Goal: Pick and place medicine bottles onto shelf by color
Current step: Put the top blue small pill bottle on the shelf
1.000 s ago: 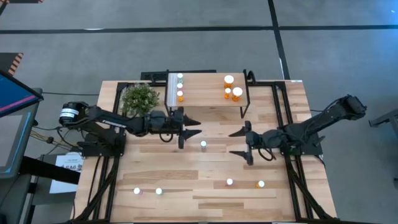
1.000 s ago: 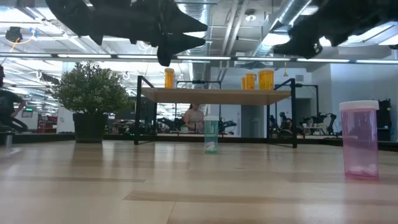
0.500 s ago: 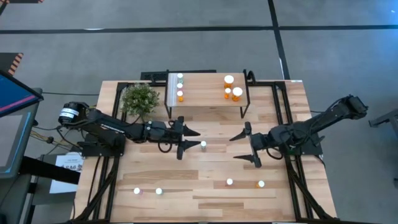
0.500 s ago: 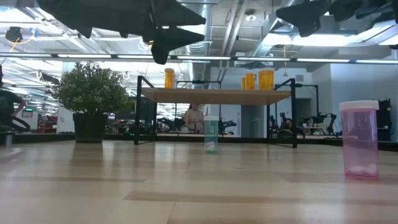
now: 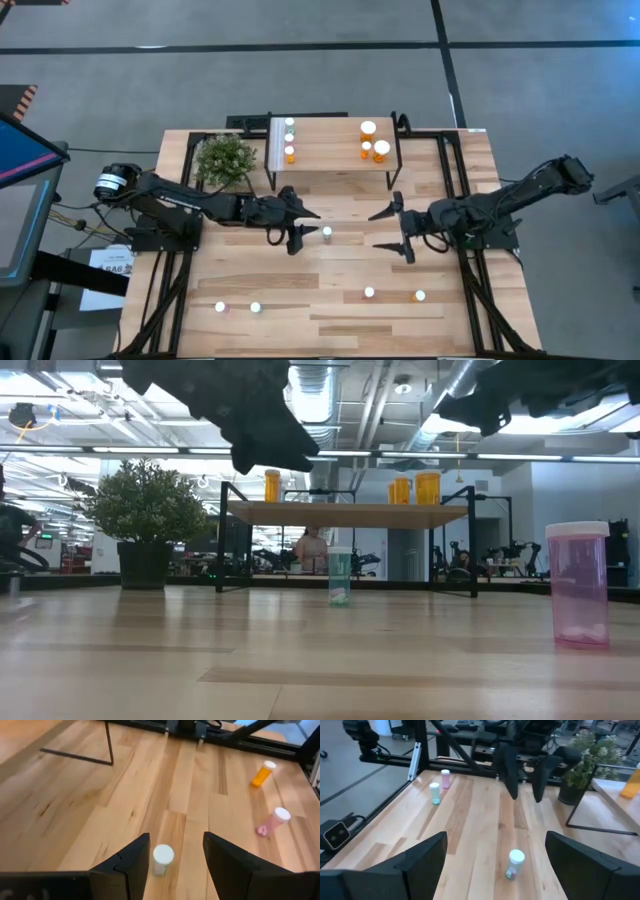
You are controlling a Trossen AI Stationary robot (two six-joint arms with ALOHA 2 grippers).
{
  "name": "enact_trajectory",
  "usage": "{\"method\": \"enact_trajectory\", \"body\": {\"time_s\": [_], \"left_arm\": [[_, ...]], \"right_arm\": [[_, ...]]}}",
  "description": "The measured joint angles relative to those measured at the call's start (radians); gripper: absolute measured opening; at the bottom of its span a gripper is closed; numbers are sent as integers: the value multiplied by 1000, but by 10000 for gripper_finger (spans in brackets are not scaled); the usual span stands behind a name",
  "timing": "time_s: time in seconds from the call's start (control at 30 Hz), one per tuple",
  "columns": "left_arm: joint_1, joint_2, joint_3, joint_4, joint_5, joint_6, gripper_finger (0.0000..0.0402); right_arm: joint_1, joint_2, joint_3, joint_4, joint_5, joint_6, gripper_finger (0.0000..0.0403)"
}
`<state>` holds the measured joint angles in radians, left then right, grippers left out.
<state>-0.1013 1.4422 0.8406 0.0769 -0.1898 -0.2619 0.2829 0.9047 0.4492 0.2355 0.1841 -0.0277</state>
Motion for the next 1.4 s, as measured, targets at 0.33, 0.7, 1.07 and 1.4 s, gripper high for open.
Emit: {"method": "enact_trajectory", "body": {"time_s": [0.33,0.7,1.07,1.4], "left_arm": [[-12,163,4,81,1,-33,172],[-8,263,48,72,-55,-34,172],[-3,328,49,116,-49,-27,172],[3,393,59,197,-29,-13,172]], "right_arm": [[-5,0,0,4,0,-5,357],[-5,0,0,-16,0,-8,357],[-11,0,0,-20,0,-3,357],[-11,0,0,-17,0,-6,357]]}}
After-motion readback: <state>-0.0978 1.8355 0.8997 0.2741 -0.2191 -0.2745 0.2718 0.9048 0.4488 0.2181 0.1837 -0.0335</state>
